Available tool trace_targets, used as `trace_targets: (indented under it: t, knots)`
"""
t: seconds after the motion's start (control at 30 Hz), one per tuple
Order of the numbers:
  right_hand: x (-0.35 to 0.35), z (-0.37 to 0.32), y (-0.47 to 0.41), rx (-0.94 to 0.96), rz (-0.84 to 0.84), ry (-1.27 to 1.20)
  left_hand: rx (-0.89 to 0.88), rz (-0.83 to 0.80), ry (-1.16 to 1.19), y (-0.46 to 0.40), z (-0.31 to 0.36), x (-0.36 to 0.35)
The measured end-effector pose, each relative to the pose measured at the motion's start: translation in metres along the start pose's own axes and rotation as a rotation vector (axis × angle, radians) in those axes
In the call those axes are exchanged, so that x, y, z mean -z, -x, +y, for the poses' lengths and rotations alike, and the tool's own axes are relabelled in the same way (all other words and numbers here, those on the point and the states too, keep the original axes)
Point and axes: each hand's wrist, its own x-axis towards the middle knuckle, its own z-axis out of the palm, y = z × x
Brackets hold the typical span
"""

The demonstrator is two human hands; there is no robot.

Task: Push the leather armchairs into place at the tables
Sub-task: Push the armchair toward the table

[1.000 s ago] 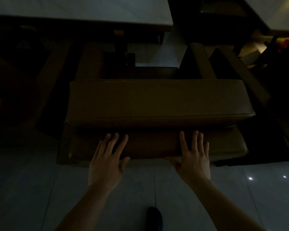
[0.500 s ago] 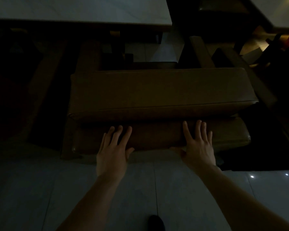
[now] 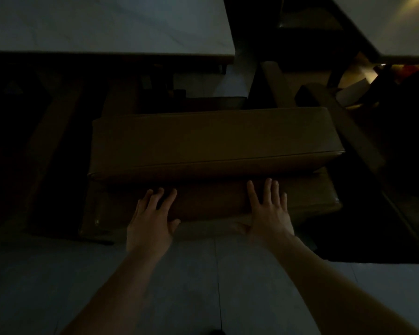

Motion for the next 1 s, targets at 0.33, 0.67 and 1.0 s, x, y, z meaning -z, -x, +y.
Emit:
trace_targets:
  t: [0.33, 0.67, 1.0]
  knots:
    - [0.065, 0.018, 0.090, -0.140, -0.081, -0.200, -0.117, -0.217, 0.038, 0.032, 0.053, 0.066]
    - [0.153, 0.123, 0.201, -0.350, 0.145, -0.293, -0.436, -0.218, 0.066, 0.041, 0.218, 0.146]
    - [0.162, 0.307, 0.377, -0.590, 0.334, -0.337, -0.788, -0.109, 0.003, 0.151, 0.468, 0.150]
